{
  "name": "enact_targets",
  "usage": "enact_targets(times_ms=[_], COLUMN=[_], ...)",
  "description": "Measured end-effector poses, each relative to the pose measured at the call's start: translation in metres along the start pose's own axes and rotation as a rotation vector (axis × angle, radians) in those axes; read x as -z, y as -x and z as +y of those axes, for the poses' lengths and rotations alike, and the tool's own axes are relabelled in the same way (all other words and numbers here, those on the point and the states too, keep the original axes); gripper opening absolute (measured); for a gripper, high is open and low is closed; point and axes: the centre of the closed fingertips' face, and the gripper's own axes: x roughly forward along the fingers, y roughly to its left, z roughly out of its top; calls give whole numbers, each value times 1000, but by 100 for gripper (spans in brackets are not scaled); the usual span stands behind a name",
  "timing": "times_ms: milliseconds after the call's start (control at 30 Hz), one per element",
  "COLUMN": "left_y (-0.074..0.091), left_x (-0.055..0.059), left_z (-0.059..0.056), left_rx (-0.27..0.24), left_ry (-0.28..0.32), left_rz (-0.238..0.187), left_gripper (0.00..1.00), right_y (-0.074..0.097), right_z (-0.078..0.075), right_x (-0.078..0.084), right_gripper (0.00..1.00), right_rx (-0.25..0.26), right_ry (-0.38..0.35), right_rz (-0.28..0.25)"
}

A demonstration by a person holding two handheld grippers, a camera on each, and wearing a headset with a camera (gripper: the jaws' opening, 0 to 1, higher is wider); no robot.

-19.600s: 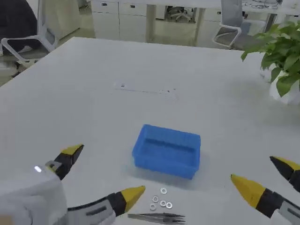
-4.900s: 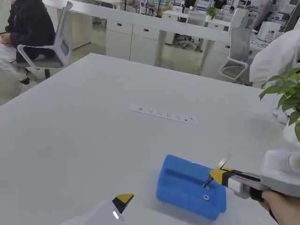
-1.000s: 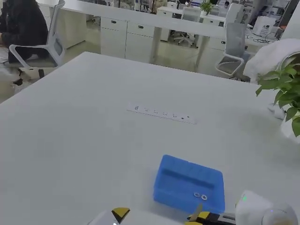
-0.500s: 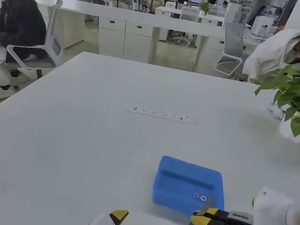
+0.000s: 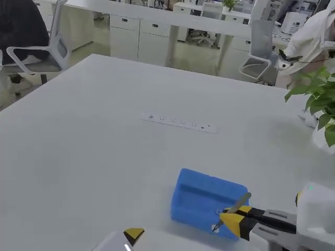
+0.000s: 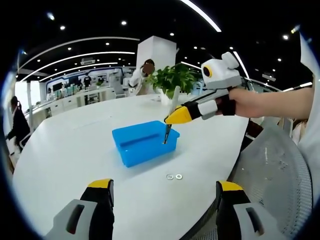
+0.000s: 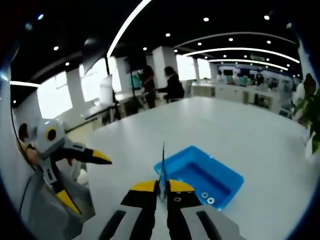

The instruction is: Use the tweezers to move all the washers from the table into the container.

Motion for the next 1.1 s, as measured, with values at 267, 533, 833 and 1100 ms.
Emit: enact_targets(times_ms=[267, 533, 833, 1100], left_y=[0, 1, 2, 3], left_x=[1, -1, -3, -4], left_z=[1, 2, 1, 5], left_rx=[-4, -11, -9, -23], left_ry=[-3, 13, 12, 36], left_rz=[5, -7, -20, -32], left_gripper=[85, 85, 85, 85], right_y=[-2, -7, -18, -36], right_z=[-8, -16, -32, -47], right_x=[-22, -35, -53, -45], right_gripper=[4, 4, 4, 4], right_rx=[0, -12, -15, -15], right_ry=[37, 64, 80, 35], right_rz=[-10, 4, 5, 47])
